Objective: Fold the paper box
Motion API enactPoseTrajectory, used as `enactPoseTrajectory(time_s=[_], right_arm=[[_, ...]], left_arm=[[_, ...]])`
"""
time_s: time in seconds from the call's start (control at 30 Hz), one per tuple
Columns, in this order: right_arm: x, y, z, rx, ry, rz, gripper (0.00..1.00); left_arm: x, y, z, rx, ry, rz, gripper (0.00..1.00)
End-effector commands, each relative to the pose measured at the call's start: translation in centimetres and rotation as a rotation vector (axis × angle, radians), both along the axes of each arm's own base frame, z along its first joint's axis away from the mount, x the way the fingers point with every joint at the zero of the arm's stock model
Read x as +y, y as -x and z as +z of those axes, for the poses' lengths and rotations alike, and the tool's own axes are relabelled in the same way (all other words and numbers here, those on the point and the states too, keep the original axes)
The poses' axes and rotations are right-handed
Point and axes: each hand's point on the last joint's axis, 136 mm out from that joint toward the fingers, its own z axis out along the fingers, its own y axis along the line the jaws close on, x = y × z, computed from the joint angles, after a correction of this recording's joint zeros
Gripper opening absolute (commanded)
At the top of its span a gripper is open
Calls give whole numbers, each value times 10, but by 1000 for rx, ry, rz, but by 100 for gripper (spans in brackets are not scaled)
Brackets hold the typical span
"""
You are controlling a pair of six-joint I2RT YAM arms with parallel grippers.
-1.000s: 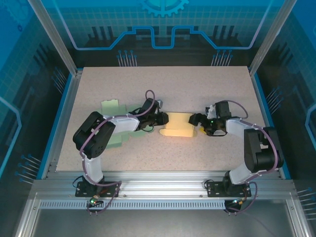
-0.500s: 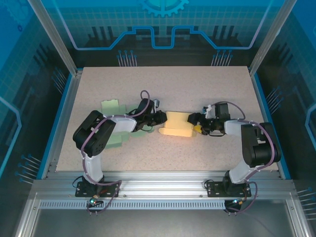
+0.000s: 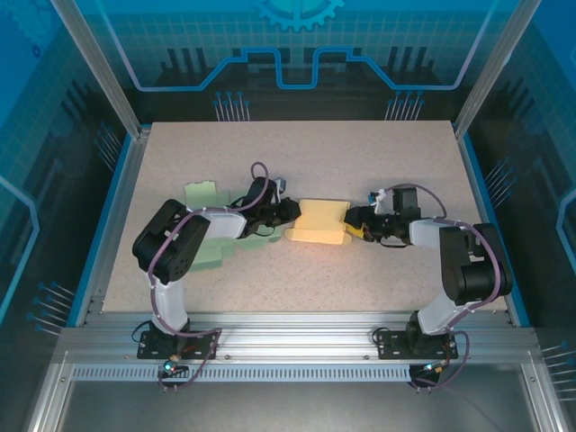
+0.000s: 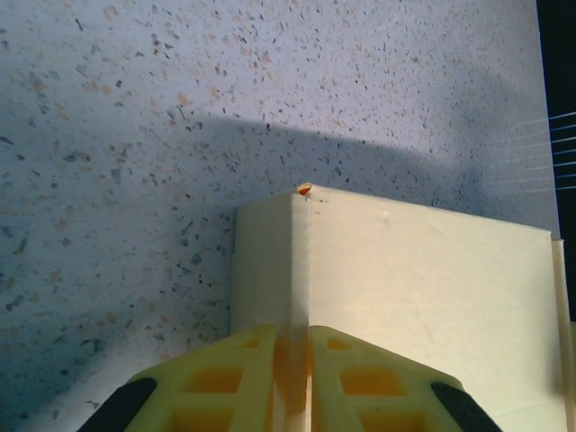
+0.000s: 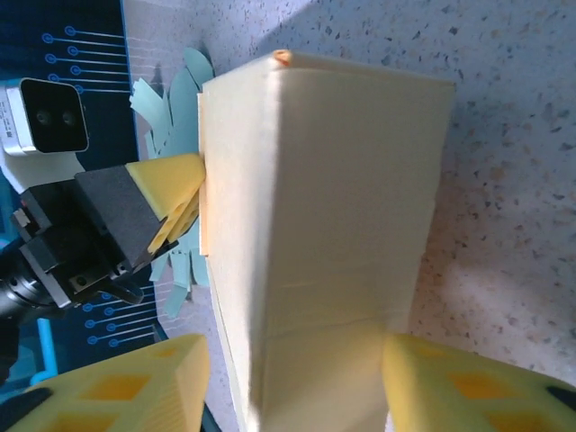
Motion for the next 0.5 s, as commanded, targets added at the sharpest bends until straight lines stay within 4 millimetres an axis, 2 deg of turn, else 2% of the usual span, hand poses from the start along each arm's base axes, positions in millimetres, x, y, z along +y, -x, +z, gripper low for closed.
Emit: enactPoseTrajectory(time_s=[0.0,0.17,0.3,0.47], right_arm=[[8,2,15,-50,-73,47,51],[11,1,21,-67,-102,68,51],[17,3,22,-78,-108,108,64],[21,2,16,-59,-87,125,66]], left_arm=[[8,28,-47,165,-51,-13,16],[5,25,-45,169,-31,-21,16],[5,22,-46,175,0,-15,16],[4,19,-45,171,27,-17,16]])
